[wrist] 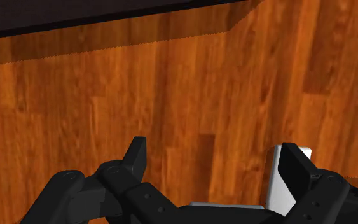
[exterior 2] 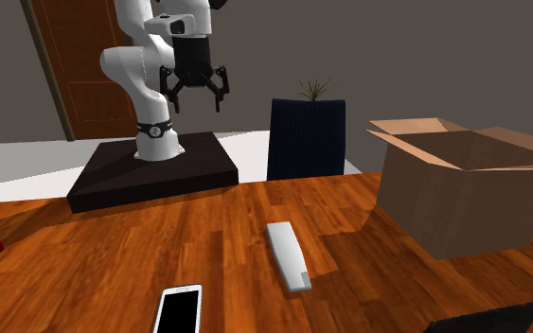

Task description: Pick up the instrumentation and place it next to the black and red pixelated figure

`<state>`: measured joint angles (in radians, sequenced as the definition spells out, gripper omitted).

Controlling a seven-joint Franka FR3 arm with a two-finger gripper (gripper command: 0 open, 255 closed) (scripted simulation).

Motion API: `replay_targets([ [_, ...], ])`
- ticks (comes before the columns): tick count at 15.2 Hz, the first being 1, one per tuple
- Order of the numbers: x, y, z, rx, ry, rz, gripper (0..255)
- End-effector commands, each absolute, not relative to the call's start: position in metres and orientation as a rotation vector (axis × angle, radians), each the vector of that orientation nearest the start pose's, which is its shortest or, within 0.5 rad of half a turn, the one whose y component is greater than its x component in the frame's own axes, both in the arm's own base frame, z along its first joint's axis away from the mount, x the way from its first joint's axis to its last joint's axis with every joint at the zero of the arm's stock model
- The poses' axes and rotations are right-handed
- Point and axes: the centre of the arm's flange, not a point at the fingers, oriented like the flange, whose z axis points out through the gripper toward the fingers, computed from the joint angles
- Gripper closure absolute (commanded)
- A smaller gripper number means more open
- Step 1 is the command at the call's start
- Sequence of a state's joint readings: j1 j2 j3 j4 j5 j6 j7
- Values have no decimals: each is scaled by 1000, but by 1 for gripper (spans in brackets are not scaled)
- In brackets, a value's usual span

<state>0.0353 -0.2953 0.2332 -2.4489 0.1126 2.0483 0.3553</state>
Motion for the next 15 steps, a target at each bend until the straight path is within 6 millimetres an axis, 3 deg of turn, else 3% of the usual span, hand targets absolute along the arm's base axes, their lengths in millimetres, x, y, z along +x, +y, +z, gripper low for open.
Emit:
replay_targets([
  [1, 428, 129, 378, -3131, 252, 165, 0],
  [15, 533, 202, 252, -3133, 285, 84, 0],
])
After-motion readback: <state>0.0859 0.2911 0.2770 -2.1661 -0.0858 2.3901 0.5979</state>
